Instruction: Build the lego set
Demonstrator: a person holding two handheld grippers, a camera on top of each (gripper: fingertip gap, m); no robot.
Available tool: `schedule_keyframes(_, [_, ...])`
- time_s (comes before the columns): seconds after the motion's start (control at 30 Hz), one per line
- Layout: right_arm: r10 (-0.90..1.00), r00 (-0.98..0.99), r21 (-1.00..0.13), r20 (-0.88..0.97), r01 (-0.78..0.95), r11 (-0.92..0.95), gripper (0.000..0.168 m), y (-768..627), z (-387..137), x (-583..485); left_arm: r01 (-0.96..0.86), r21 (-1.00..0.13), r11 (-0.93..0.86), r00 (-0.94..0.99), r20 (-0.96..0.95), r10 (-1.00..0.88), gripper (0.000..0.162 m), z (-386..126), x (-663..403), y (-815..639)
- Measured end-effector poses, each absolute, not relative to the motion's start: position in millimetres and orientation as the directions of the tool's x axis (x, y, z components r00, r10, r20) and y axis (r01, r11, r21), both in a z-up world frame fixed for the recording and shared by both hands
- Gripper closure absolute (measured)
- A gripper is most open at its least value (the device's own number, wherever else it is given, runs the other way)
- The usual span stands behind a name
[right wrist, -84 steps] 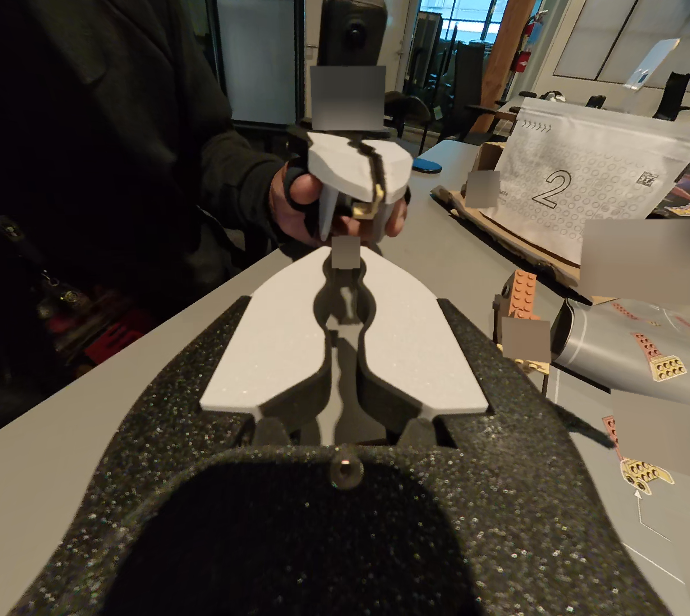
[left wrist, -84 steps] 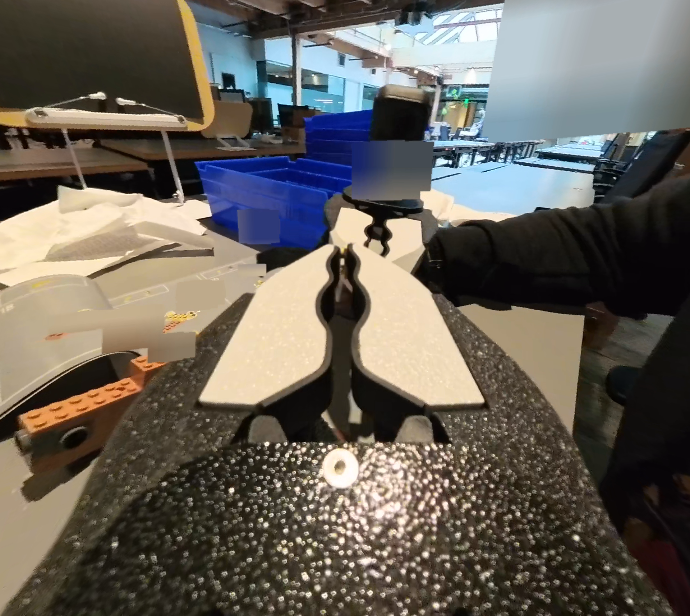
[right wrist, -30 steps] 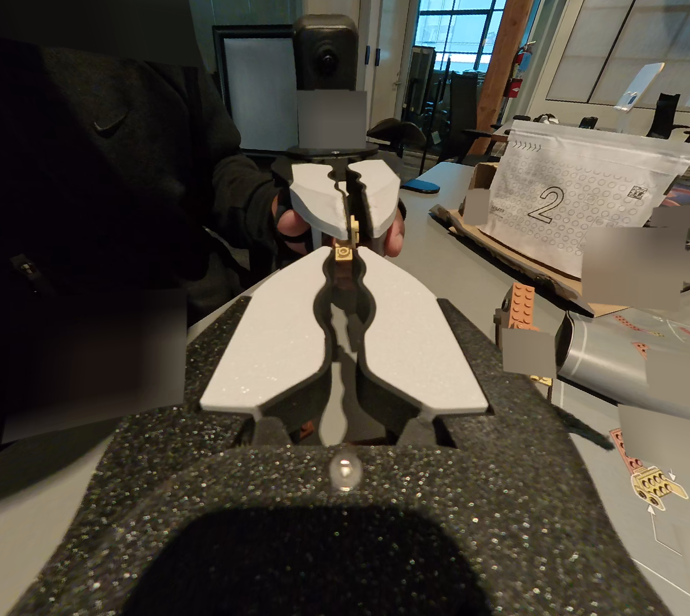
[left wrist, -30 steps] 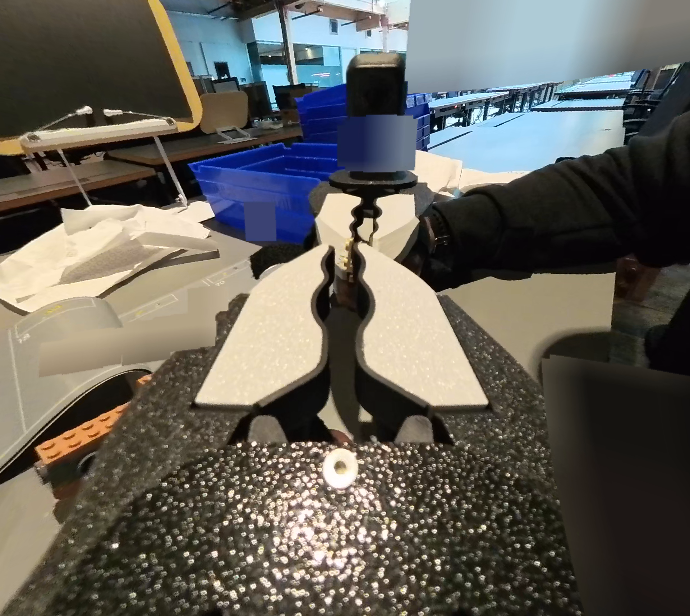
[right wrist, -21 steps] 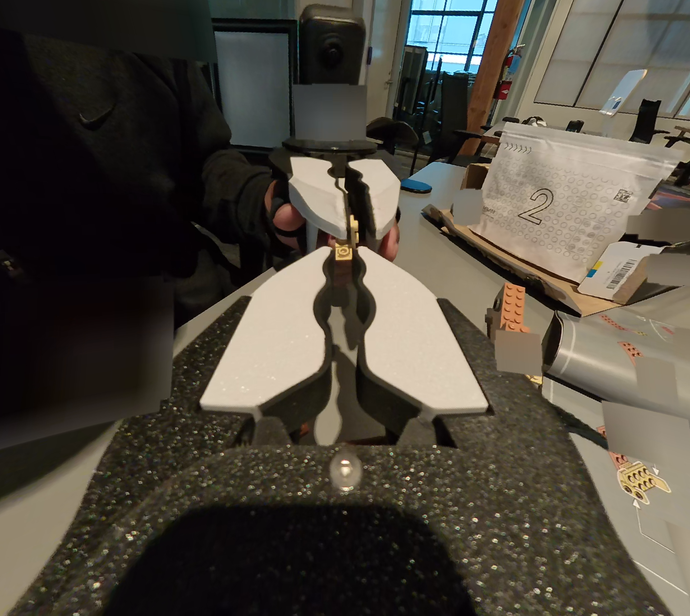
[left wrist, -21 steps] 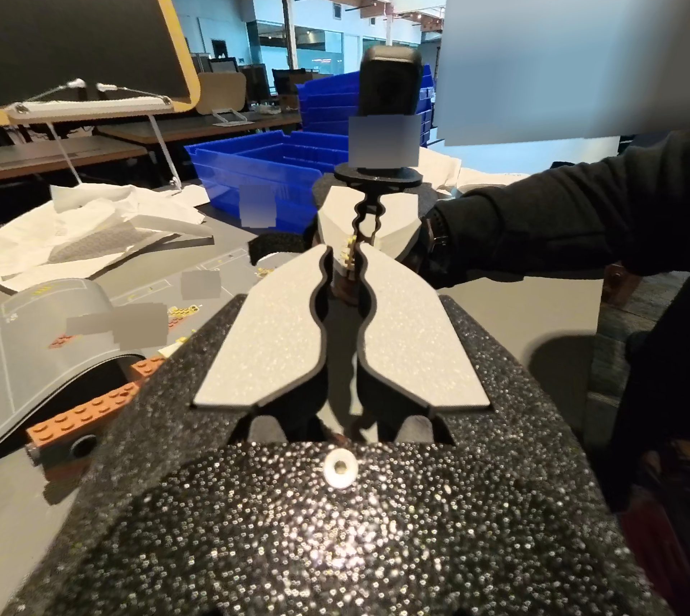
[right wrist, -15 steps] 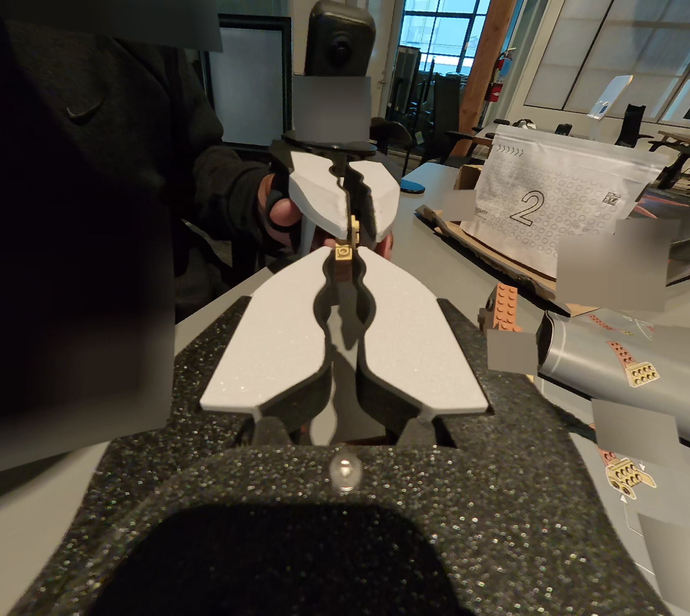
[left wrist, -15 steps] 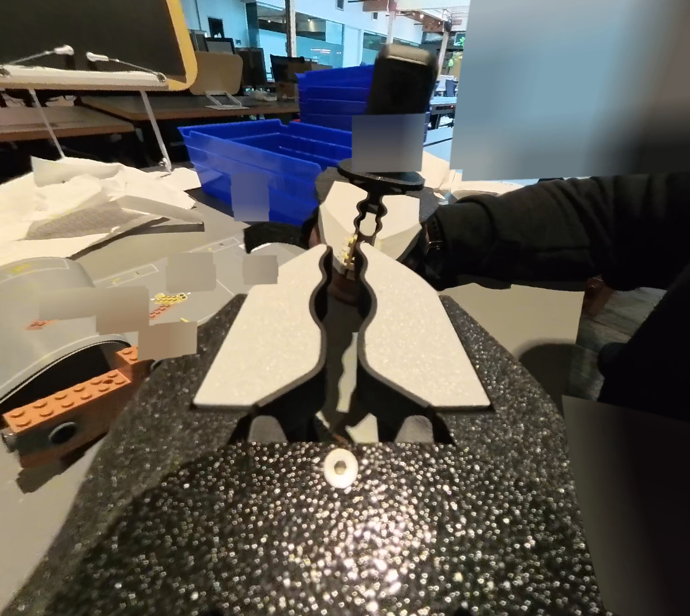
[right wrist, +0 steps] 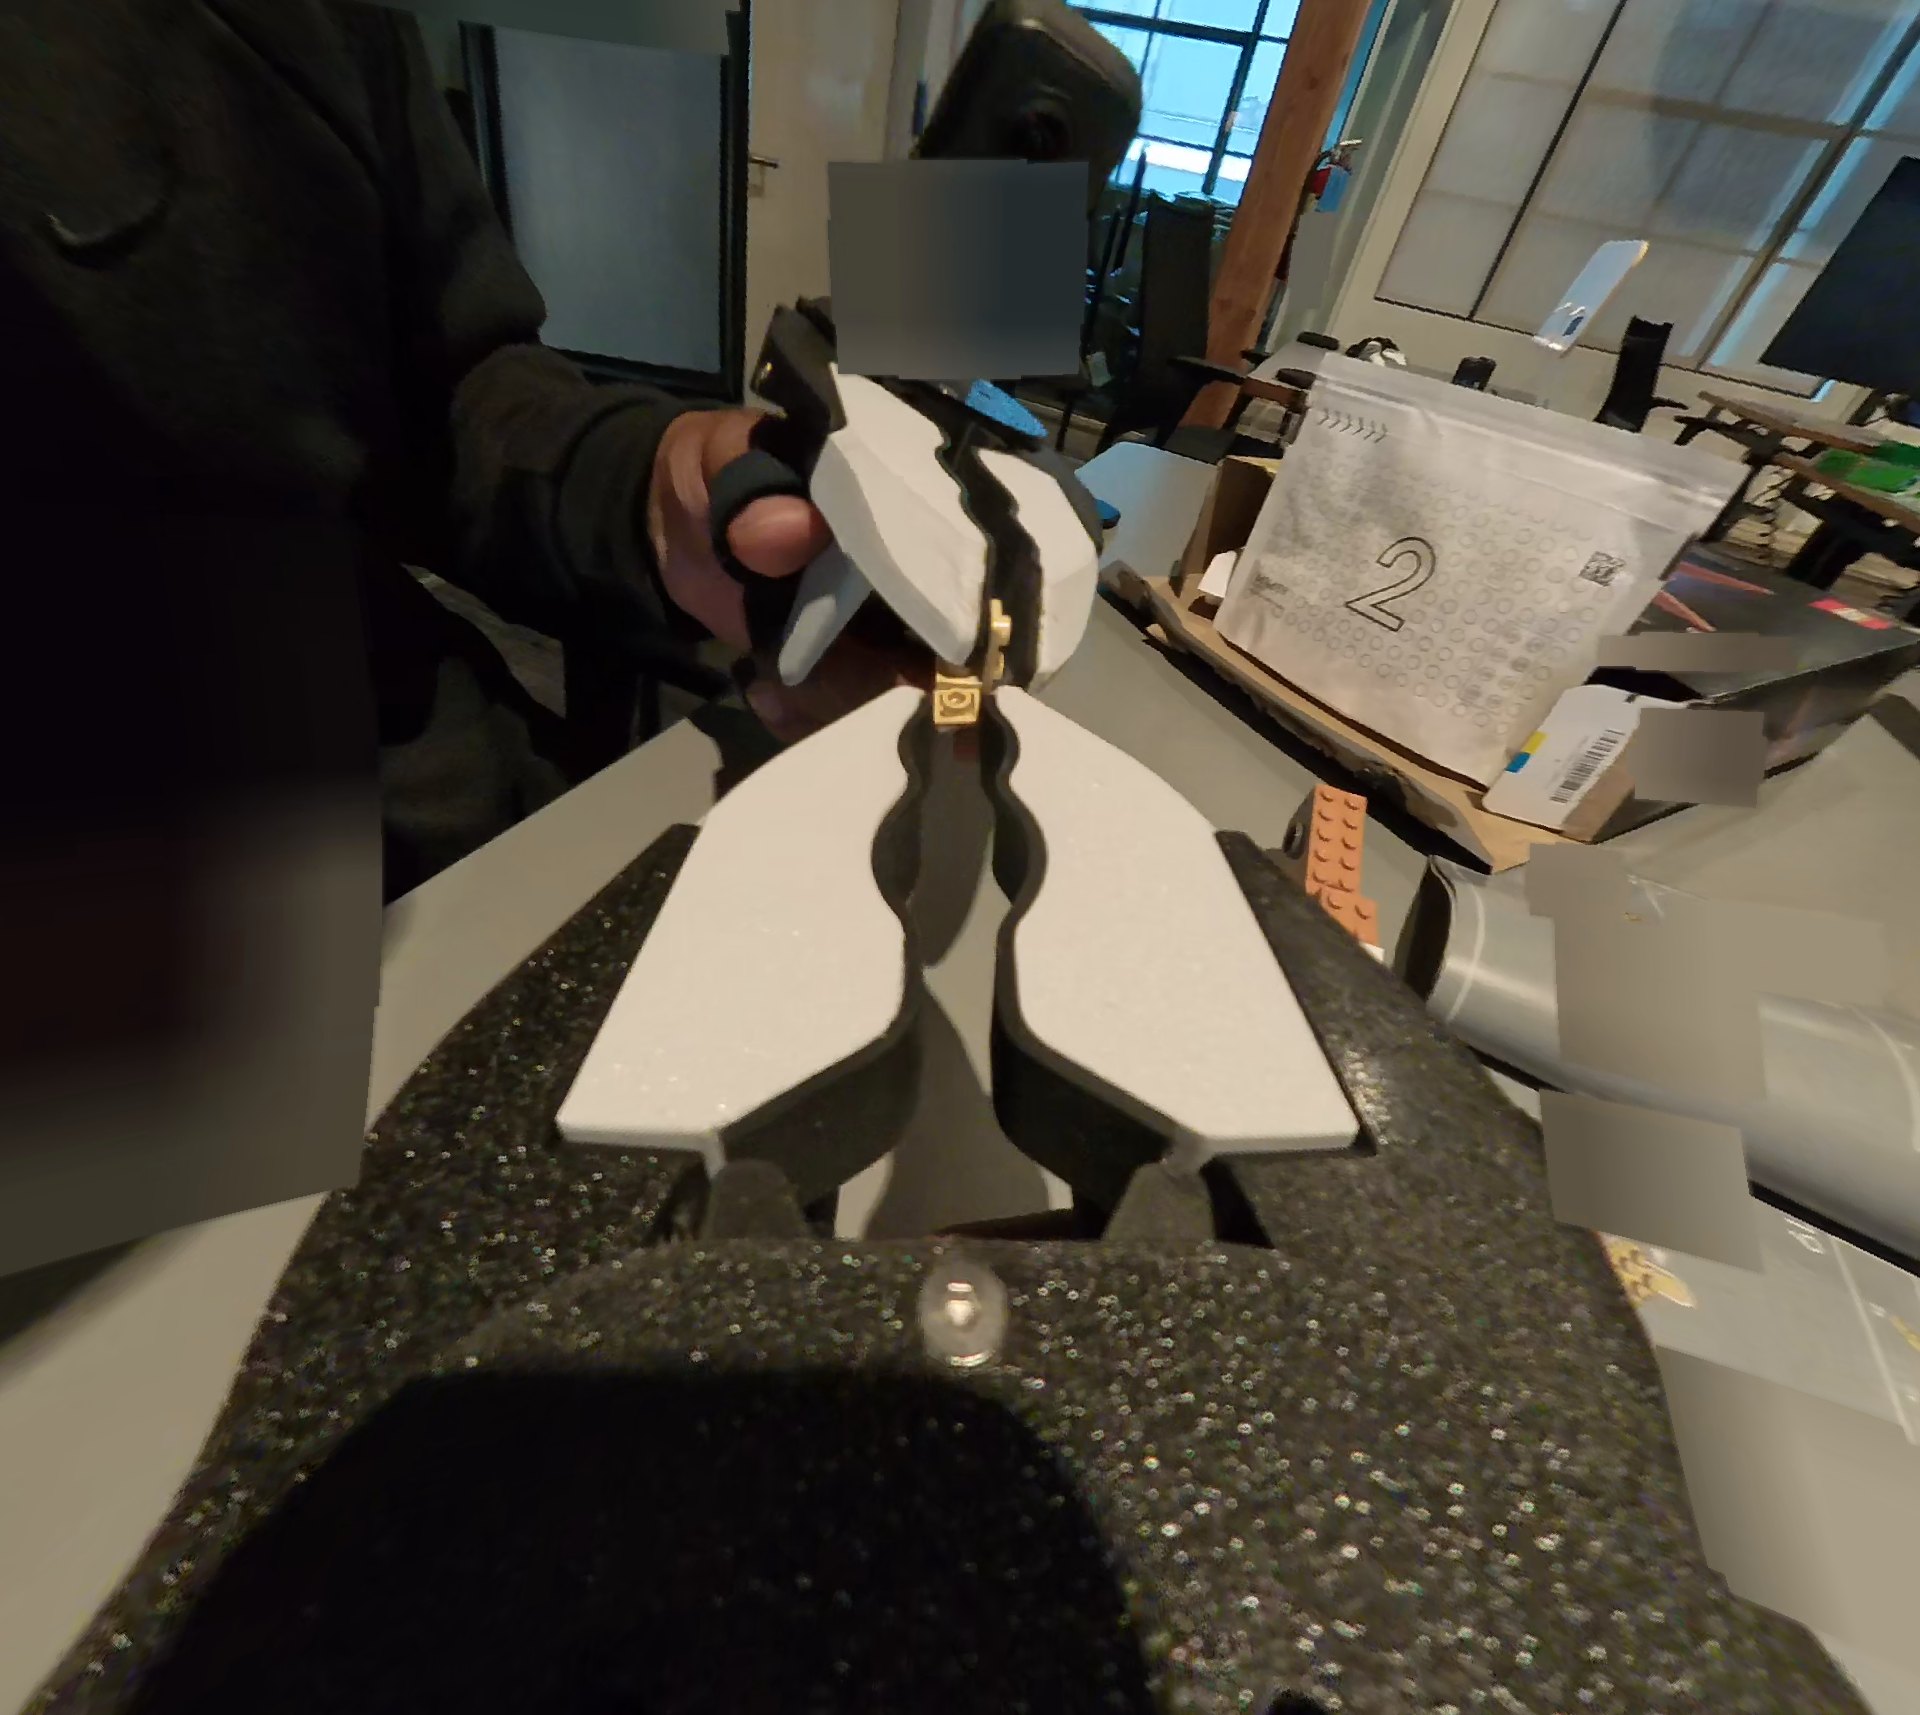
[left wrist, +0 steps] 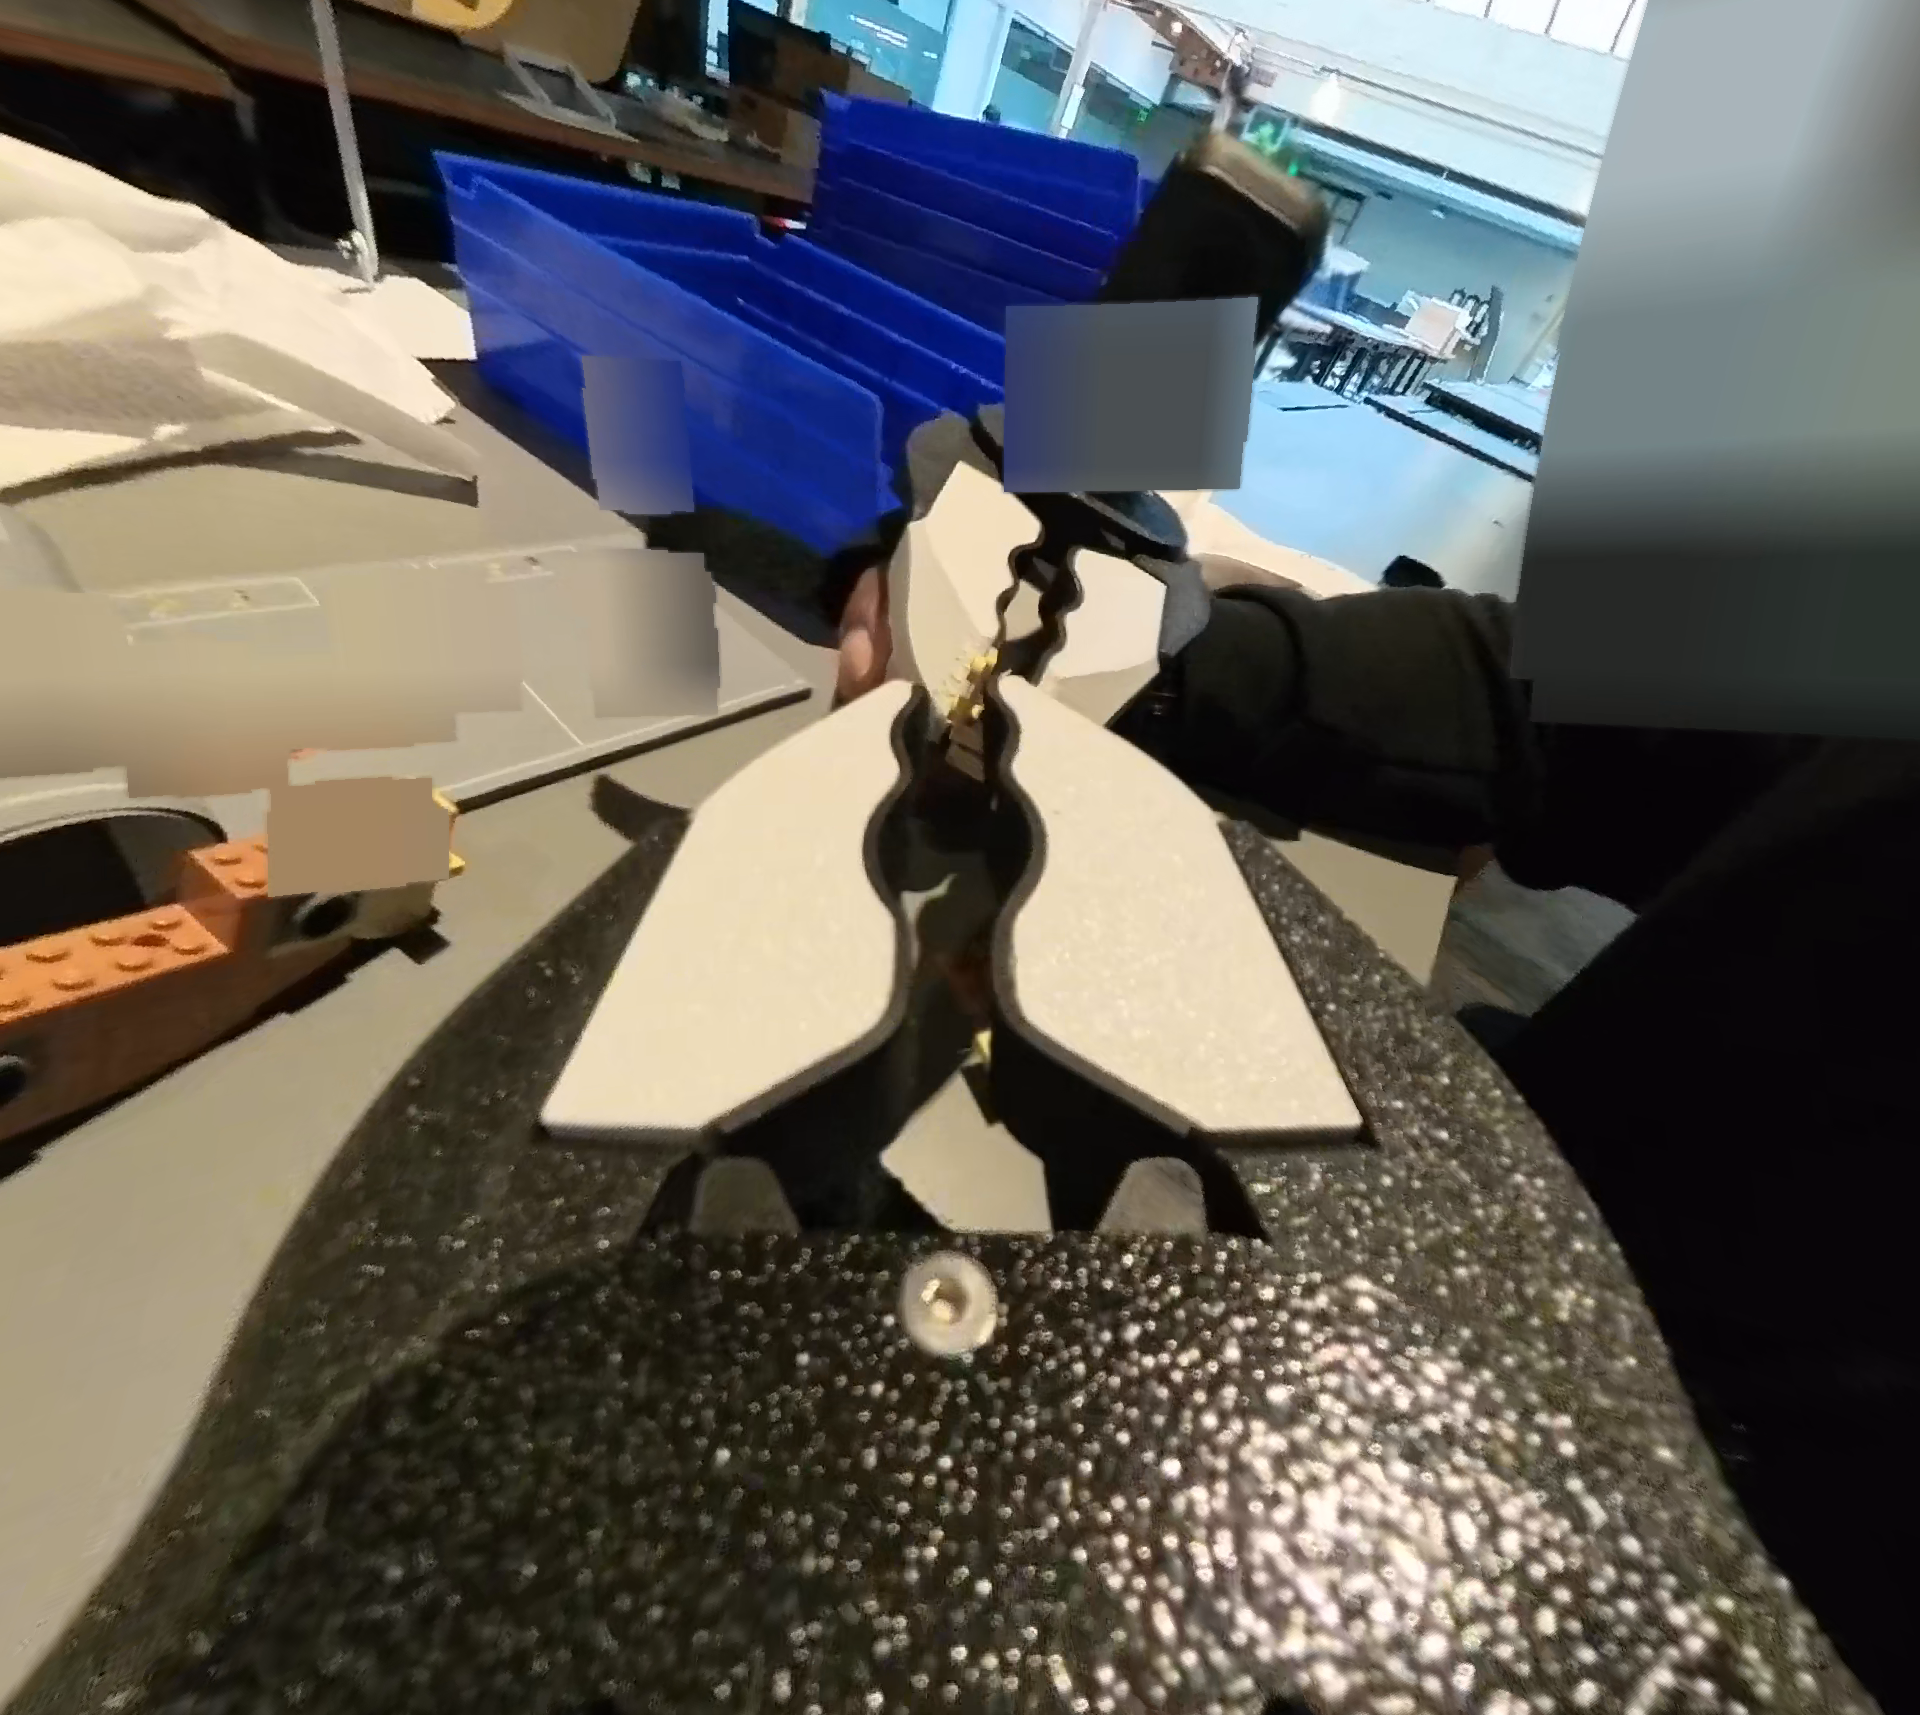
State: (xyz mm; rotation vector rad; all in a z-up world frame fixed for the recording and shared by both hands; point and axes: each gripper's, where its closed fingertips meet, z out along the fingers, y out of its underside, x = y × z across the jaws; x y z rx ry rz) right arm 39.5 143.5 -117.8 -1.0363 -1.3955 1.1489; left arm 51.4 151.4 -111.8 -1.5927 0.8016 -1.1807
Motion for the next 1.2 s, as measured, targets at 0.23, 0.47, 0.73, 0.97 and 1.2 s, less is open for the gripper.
schedule_keyframes(0.23, [0.971,-0.078,-0.973,0.224,0.035,0.227,0.161,147.4,-118.0,38.4,0.082,-0.884,-0.460,0.292,0.462,-0.837,0.151,-113.0,49.0,155.2])
schedule_keyframes(0.47, [0.971,-0.047,-0.971,0.235,0.039,0.237,0.161,150.4,-116.1,37.7,0.049,-0.936,-0.348,0.359,0.342,-0.868,0.150,-111.5,48.4,157.8])
schedule_keyframes(0.73, [0.970,-0.015,-0.970,0.242,0.029,0.242,0.161,152.6,-110.9,37.4,-0.004,-0.945,-0.327,0.360,0.304,-0.882,0.149,-111.9,51.2,153.7])
schedule_keyframes(0.97, [0.970,-0.028,-0.970,0.243,0.021,0.244,0.161,150.5,-109.5,38.0,0.035,-0.919,-0.394,0.298,0.386,-0.873,0.150,-109.6,52.0,151.2])
schedule_keyframes(1.2, [0.957,-0.033,-0.956,0.290,0.036,0.291,0.161,146.3,-109.8,35.9,0.067,-0.859,-0.508,0.207,0.510,-0.835,0.150,-108.8,50.0,146.4])
